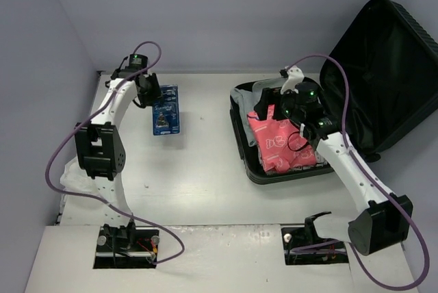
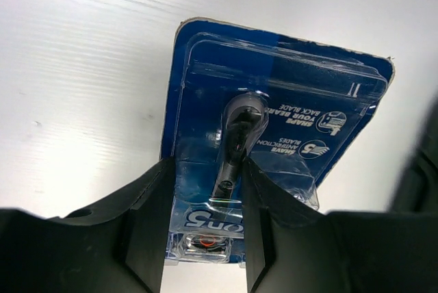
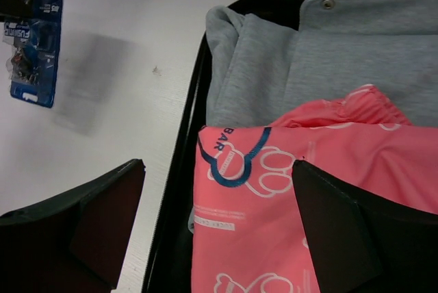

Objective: Pack the luggage

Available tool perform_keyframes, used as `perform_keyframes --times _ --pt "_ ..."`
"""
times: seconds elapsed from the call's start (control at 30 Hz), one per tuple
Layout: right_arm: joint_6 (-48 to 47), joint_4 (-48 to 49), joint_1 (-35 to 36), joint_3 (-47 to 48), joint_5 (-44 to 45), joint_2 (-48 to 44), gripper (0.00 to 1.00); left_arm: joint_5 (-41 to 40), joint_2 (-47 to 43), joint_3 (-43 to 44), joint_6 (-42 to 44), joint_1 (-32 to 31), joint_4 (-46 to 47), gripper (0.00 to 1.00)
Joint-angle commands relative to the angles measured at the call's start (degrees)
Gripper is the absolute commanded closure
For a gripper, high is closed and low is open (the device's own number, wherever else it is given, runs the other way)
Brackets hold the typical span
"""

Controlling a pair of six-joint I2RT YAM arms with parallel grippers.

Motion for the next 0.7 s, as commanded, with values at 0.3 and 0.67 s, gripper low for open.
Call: perform_keyframes --times 0.3,0.67 --pt "2.10 -3.51 -14.33 -0.49 6.14 -9.44 0.15 2.37 -2.71 28.73 -5.18 -21.30 -10.29 1.00" --pt "2.81 -4.66 -17.07 -0.93 2.26 -10.94 0.15 5.09 14.78 48.63 -7.04 -30.63 -0.38 1.00"
